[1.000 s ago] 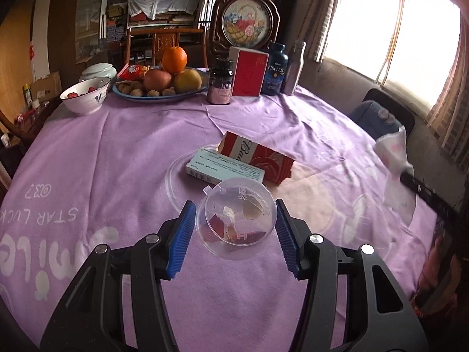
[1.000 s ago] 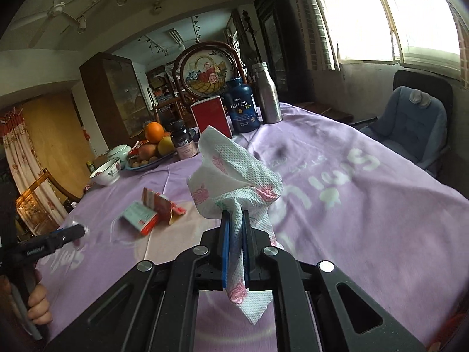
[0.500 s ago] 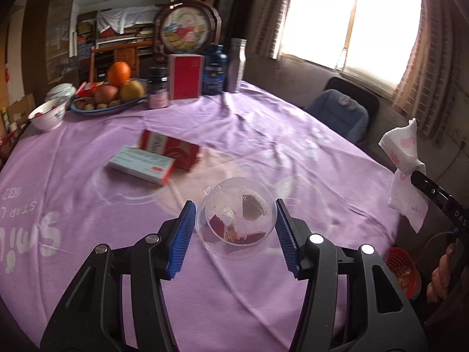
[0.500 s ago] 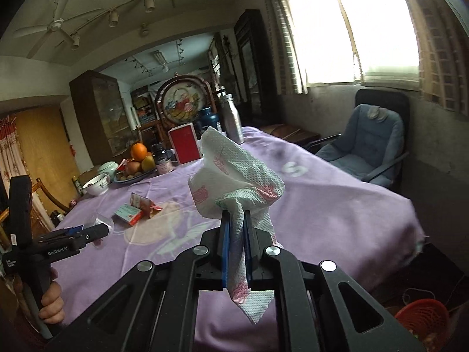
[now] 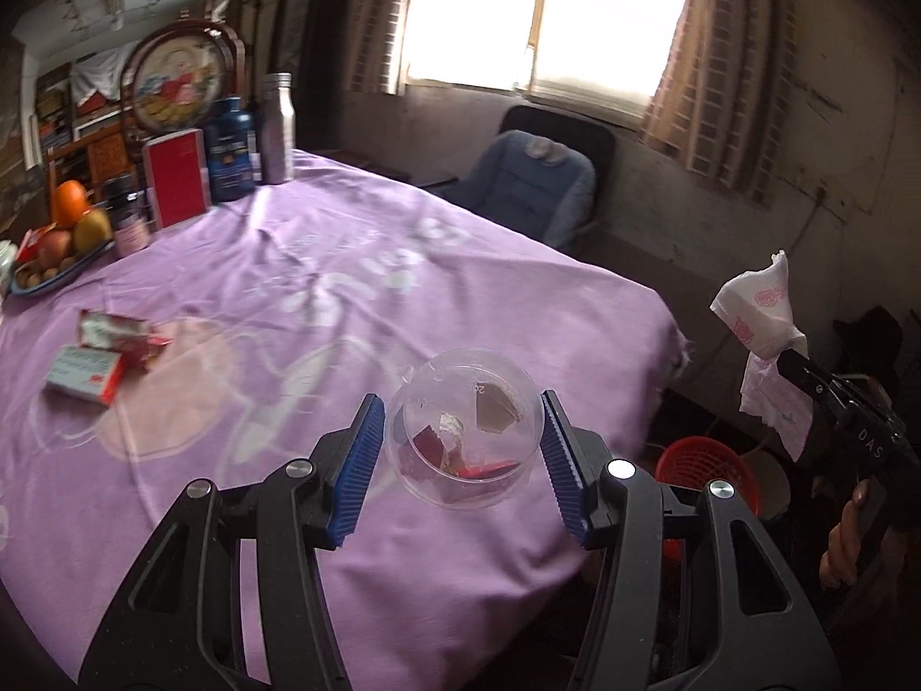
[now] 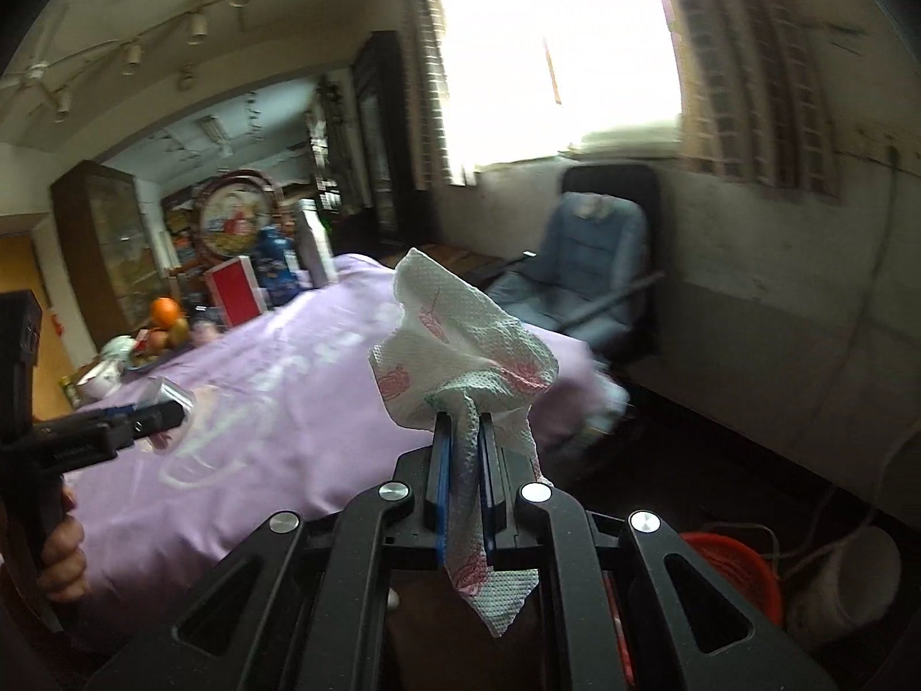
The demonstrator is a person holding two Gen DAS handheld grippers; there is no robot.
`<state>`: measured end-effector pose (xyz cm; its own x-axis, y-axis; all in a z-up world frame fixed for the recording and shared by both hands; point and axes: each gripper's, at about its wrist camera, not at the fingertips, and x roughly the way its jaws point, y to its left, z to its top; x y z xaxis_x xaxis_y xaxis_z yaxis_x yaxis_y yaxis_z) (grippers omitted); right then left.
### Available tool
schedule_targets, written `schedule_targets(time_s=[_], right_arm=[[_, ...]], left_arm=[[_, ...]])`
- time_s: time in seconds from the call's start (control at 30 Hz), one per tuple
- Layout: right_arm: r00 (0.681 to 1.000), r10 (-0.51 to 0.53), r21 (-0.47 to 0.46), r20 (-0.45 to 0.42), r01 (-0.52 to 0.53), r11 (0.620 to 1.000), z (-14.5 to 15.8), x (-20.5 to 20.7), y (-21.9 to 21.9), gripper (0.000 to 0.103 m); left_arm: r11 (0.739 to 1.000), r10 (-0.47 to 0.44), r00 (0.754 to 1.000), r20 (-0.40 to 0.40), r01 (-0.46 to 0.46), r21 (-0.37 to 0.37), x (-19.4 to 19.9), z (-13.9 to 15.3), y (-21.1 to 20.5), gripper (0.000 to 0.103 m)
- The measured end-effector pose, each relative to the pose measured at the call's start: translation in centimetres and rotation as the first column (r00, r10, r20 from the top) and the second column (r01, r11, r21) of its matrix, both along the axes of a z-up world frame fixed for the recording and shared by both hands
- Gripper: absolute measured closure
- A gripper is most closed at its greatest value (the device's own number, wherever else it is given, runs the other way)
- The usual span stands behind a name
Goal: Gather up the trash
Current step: 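Carry the cup and tissue with both grippers over to the red basket, then open both grippers above the red basket to drop cup and tissue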
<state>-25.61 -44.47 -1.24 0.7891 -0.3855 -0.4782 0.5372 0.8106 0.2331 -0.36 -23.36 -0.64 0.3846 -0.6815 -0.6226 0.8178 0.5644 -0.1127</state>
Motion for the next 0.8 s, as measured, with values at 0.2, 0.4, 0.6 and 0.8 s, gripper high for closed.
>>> schedule_targets(time_s=[0.2,0.4,0.6,0.8], right_arm=[[0.990,-0.106,0.039,-0.091,0.110,0.993,-4.2,-4.2,-3.5,0.092],[0.965,-0.184,0.125,-0.185,0.209,0.970,-9.5,-6.5,-7.2,0.092],[0.928,-0.214,0.171,-0.304,0.275,0.946,-14.0,-7.1,-9.7,0.034],[0.936,-0.267,0.187,-0.230,0.312,0.932,-14.1,-9.5,-11.3,0.034]], left_arm=[[0.990,-0.134,0.991,-0.016,0.134,0.046,-3.4,-1.5,-6.0,0.049],[0.969,-0.228,0.972,-0.047,0.232,0.088,-6.1,-3.3,-11.2,0.049],[0.933,-0.323,0.944,-0.063,0.329,0.144,-9.0,-5.5,-16.5,0.049],[0.889,-0.405,0.910,-0.090,0.415,0.194,-11.6,-7.9,-20.6,0.049]])
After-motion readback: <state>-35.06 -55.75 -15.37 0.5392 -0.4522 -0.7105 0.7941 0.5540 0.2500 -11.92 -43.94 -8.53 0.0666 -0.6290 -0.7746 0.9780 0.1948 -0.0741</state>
